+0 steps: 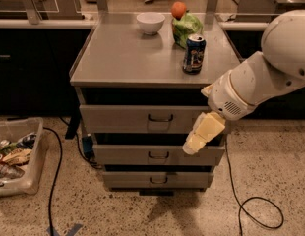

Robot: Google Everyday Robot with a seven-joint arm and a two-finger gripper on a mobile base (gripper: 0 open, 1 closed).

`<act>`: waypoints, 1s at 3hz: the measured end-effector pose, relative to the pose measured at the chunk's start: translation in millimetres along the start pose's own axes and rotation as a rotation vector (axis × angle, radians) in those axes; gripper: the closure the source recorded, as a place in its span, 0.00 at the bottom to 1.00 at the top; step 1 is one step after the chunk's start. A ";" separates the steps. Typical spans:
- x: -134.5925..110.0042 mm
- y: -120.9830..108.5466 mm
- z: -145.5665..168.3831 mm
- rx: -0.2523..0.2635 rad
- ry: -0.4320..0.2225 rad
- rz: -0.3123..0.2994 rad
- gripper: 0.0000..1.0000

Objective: Open top drawer

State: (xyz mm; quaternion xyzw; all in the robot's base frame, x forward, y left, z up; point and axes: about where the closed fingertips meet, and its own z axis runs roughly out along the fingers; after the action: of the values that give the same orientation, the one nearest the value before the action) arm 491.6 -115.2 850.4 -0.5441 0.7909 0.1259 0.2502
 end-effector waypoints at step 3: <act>41.6 -23.1 55.9 0.068 0.018 0.101 0.00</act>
Offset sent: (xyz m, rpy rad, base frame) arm 0.0100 -0.0130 -0.0798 -0.0003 0.0085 -0.1212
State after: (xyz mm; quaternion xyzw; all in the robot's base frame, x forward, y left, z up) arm 515.7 -130.7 782.8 -0.4960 0.8232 0.1064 0.2549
